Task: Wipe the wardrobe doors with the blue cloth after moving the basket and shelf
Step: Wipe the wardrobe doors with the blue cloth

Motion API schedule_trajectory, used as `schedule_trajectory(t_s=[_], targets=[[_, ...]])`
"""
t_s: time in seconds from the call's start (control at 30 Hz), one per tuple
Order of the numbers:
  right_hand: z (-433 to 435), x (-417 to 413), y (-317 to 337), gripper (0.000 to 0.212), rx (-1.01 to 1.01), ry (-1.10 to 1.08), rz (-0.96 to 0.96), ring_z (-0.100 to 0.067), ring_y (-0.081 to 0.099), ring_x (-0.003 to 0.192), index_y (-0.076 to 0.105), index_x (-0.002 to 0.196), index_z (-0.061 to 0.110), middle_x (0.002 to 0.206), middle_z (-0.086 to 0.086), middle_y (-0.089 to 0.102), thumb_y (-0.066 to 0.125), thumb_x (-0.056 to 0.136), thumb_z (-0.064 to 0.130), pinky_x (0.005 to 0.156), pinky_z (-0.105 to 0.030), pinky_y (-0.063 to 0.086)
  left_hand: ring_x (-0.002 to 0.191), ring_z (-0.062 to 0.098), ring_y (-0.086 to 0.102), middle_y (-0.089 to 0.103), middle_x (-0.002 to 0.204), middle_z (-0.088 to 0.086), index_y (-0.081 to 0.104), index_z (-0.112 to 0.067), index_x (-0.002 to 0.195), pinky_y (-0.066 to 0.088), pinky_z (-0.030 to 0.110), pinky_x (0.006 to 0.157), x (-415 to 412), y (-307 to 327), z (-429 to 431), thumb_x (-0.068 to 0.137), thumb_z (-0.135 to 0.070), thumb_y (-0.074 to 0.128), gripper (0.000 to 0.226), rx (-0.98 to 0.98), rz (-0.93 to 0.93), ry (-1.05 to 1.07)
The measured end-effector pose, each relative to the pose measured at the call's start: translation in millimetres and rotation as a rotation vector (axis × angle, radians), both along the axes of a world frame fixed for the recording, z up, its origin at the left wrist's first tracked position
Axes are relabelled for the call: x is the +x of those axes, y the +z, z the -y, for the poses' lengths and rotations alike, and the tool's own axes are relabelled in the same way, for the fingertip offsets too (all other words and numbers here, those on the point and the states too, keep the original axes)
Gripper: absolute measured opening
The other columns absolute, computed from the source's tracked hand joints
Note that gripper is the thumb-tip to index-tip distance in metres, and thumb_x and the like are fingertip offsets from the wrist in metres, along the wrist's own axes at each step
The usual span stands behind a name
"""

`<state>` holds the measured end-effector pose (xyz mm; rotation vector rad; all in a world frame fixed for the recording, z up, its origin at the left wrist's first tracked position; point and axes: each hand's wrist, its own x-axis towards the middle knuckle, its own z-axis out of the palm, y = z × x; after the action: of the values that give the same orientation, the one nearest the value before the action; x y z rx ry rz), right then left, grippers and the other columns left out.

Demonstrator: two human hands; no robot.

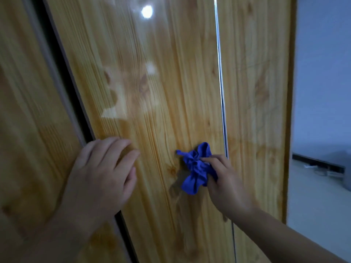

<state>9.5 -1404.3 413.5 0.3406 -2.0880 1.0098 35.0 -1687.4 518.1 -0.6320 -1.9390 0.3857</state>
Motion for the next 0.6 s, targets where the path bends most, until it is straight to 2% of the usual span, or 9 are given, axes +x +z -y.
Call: schedule_trajectory(t_s=[0.1, 0.3, 0.43, 0.53, 0.6], targets=[[-26.3, -2.8, 2.1, 0.039, -0.026, 0.018, -0.028, 0.007, 0.053, 0.11, 0.065, 0.121, 0.024, 0.116, 0.025, 0.05, 0.063, 0.089, 0.002, 0.089, -0.009, 0.044, 0.119, 0.031, 0.061, 0.068, 0.125, 0.009, 0.078, -0.017, 0.115, 0.044, 0.05, 0.104, 0.4, -5.7, -18.0, 0.092, -0.028, 0.058, 0.032, 0.018, 0.012, -0.009], [-99.7, -23.0, 12.6, 0.042, -0.079, 0.143, -0.125, 0.004, 0.057, 0.11, 0.067, 0.115, 0.025, 0.117, 0.02, 0.056, 0.067, 0.085, -0.004, 0.092, -0.008, 0.042, 0.114, 0.031, 0.062, 0.07, 0.121, 0.008, 0.077, -0.016, 0.111, 0.046, 0.046, 0.098, -16.3, -20.8, -95.3, 0.092, -0.029, 0.058, 0.031, 0.047, -0.008, -0.026], [-169.9, -45.1, 22.3, 0.041, -0.118, 0.237, -0.077, 0.002, 0.059, 0.11, 0.068, 0.113, 0.027, 0.114, 0.02, 0.057, 0.067, 0.085, -0.003, 0.093, -0.009, 0.042, 0.109, 0.032, 0.07, 0.073, 0.117, 0.008, 0.08, -0.014, 0.106, 0.053, 0.045, 0.093, -36.6, -21.8, -175.5, 0.088, -0.028, 0.058, 0.032, 0.106, 0.03, -0.034], [-214.7, -63.5, 36.6, 0.042, -0.179, 0.313, -0.044, 0.0, 0.061, 0.106, 0.068, 0.11, 0.031, 0.11, 0.018, 0.06, 0.068, 0.086, -0.004, 0.088, -0.01, 0.045, 0.112, 0.028, 0.066, 0.072, 0.119, 0.006, 0.079, -0.017, 0.108, 0.05, 0.042, 0.094, -48.8, -8.8, -227.5, 0.087, -0.033, 0.056, 0.035, 0.115, 0.085, 0.0], [-238.7, -77.2, 52.4, 0.037, -0.263, 0.384, 0.023, -0.002, 0.063, 0.102, 0.069, 0.105, 0.035, 0.107, 0.016, 0.064, 0.068, 0.089, 0.002, 0.087, -0.022, 0.052, 0.117, 0.025, 0.062, 0.069, 0.121, 0.003, 0.077, -0.018, 0.111, 0.051, 0.039, 0.098, -55.2, 0.3, -256.1, 0.089, -0.034, 0.054, 0.035, 0.151, 0.115, 0.007]])
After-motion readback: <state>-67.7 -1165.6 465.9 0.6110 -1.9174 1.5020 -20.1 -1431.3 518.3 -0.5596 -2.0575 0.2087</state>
